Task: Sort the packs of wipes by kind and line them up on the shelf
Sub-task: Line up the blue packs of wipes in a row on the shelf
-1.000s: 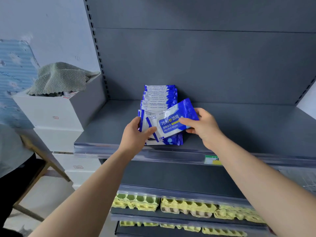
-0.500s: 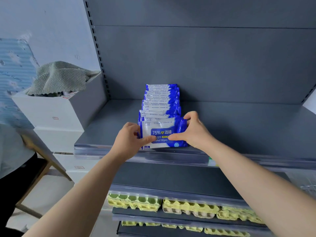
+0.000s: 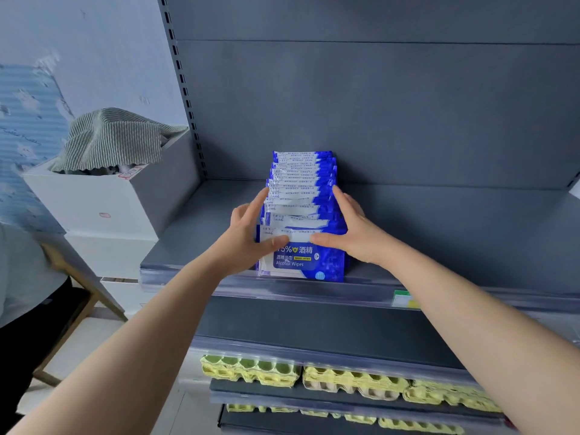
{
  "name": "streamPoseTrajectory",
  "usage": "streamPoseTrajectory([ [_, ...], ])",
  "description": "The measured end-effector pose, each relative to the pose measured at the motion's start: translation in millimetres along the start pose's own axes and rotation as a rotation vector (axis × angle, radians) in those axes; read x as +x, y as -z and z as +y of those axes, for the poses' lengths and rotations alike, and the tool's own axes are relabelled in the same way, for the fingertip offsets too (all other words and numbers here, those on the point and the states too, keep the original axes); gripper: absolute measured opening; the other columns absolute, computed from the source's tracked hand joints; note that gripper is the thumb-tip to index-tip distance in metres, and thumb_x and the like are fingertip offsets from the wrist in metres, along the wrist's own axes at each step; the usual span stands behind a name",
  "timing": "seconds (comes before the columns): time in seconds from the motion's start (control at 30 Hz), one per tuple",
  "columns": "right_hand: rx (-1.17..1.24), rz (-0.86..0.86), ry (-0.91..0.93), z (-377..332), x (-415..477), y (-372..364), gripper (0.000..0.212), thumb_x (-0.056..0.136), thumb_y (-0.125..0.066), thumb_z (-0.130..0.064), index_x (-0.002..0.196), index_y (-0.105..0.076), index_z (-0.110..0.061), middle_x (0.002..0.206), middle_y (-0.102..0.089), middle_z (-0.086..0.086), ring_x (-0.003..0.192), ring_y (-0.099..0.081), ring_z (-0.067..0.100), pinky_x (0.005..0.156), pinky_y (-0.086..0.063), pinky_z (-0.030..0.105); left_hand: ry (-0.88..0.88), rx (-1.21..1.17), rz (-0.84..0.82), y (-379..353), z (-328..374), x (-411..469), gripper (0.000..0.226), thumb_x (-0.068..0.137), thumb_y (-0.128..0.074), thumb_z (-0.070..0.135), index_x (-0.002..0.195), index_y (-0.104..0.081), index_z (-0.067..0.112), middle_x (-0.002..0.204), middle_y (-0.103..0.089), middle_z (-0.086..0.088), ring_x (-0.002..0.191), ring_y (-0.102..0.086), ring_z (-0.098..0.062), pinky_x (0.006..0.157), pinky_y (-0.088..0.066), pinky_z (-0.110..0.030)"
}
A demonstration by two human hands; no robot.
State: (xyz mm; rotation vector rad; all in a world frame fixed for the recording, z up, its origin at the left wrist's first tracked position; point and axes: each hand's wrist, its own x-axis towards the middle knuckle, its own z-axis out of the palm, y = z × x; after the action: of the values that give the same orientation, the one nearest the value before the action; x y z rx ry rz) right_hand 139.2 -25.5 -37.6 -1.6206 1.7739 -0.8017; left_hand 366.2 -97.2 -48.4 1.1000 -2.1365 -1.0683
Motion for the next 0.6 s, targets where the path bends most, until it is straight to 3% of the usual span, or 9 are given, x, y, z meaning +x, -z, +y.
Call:
streamPoseTrajectory([
  [0.1,-0.114,-0.105,0.020,-2.0,-1.7,-1.5,0.084,0.084,-0.066,-0.045,0.149,-0.014,-0.043,0.157,0.022,-0.012,0.147,0.004,0.008,0.120,-0.013,0.034,-0.102,0.175,-0.017,-6.8,-2.5,1.1,0.056,0.089,-0.060,0.039,0.141,-0.040,0.037,0.149,-0.021,0.003,0.122,-0.048,-0.015,0.081,-0.051,-0.018],
  [0.23,-0.206,-0.162,0.020,-3.4,-1.8,5.0,0.074,0.086,-0.061,-0.049,0.148,-0.021,-0.042,0.156,0.025,-0.011,0.146,0.009,0.010,0.121,-0.010,0.036,-0.122,0.181,-0.018,-6.5,-5.1,-2.4,0.062,0.079,-0.055,0.055,0.136,-0.051,0.030,0.148,-0.031,0.005,0.119,-0.050,-0.009,0.081,-0.054,-0.020],
  [0.33,-0.194,-0.147,0.015,-6.1,-0.2,12.4,0.079,0.084,-0.065,-0.047,0.149,-0.020,-0.040,0.155,0.026,-0.012,0.146,0.006,0.009,0.120,-0.013,0.035,-0.082,0.119,0.040,-4.9,-3.5,-2.7,0.071,0.074,-0.065,0.053,0.138,-0.045,0.029,0.144,-0.037,0.008,0.116,-0.055,-0.009,0.081,-0.056,-0.026],
  [0.43,-0.140,-0.158,-0.001,-10.8,5.1,15.9,0.098,0.081,-0.071,-0.042,0.151,-0.004,-0.037,0.155,0.026,-0.013,0.145,-0.001,0.004,0.117,-0.017,0.027,0.092,-0.246,-0.003,-4.5,4.5,3.9,0.094,0.080,-0.076,0.025,0.149,-0.013,0.038,0.130,-0.052,0.019,0.098,-0.068,-0.010,0.076,-0.057,-0.032],
  [0.5,-0.161,-0.188,-0.022,-13.0,8.8,17.7,0.101,0.079,-0.073,-0.042,0.153,-0.005,-0.027,0.157,0.020,-0.013,0.145,-0.005,0.004,0.116,-0.018,0.025,0.131,-0.291,-0.059,-5.9,7.2,9.9,0.088,0.083,-0.074,0.015,0.147,-0.018,0.036,0.123,-0.062,0.011,0.093,-0.070,-0.011,0.079,-0.058,-0.036],
  [0.6,-0.258,-0.125,-0.015,-13.7,10.3,21.8,0.097,0.072,-0.077,-0.047,0.150,-0.026,-0.018,0.160,-0.006,-0.008,0.142,-0.021,0.007,0.113,-0.023,0.024,0.162,-0.284,-0.052,-7.2,6.2,13.6,0.078,0.080,-0.077,0.018,0.139,-0.029,0.032,0.119,-0.063,0.002,0.094,-0.070,-0.016,0.083,-0.058,-0.041],
])
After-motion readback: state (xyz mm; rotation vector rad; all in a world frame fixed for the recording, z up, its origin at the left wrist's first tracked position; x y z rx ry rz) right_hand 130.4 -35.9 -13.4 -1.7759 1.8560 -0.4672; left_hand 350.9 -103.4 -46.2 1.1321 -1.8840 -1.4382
